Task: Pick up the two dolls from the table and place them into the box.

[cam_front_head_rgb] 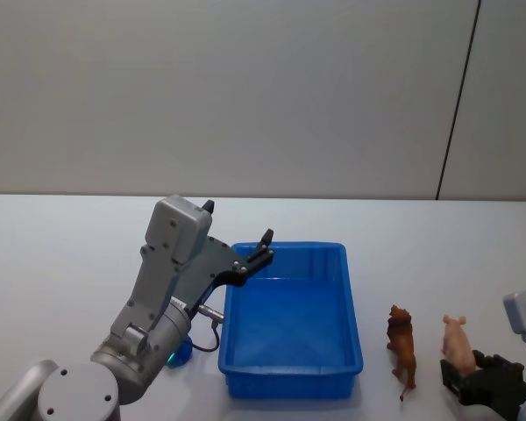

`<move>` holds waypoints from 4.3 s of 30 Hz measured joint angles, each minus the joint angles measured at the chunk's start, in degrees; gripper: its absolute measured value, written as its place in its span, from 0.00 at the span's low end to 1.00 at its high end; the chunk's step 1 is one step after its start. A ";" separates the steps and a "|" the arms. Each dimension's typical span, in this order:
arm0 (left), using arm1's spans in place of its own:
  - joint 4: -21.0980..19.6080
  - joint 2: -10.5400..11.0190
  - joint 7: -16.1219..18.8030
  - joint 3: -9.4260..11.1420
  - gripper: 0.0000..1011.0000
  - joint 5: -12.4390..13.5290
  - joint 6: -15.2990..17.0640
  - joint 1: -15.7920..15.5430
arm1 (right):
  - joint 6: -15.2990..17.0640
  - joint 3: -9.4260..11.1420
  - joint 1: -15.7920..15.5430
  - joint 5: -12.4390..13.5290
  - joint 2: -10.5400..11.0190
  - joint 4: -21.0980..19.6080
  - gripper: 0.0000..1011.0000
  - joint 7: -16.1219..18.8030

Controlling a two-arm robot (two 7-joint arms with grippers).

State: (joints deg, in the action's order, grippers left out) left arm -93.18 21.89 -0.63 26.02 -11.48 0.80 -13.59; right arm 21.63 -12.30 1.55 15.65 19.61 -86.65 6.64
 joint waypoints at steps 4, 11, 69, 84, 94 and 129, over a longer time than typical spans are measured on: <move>0.00 0.00 0.00 0.00 0.99 0.00 0.00 0.00 | -0.16 0.07 0.10 0.12 -0.14 0.20 0.47 -0.26; 0.00 0.00 0.00 0.00 0.99 0.00 0.00 0.00 | -1.50 0.22 0.18 0.11 -0.25 0.12 0.38 -0.74; 0.00 0.00 0.00 0.00 0.99 0.00 0.00 0.00 | -6.00 -8.50 10.61 -10.59 -10.46 1.55 0.77 16.95; 0.00 0.00 0.00 0.00 0.99 0.00 0.00 0.00 | -7.90 -6.09 8.16 -4.91 -8.00 -1.63 0.99 12.29; 0.00 0.00 0.00 0.00 0.99 0.00 0.00 0.00 | -7.39 -3.74 5.33 -2.18 -4.66 -3.98 0.99 9.81; 0.00 0.00 0.00 0.00 0.99 0.00 0.00 0.00 | -1.94 -2.77 2.29 -1.10 -2.22 0.14 0.99 7.40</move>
State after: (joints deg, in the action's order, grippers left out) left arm -93.17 21.89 -0.62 26.03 -11.48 0.79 -13.58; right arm 19.69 -15.07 3.84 14.55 17.39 -86.51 14.03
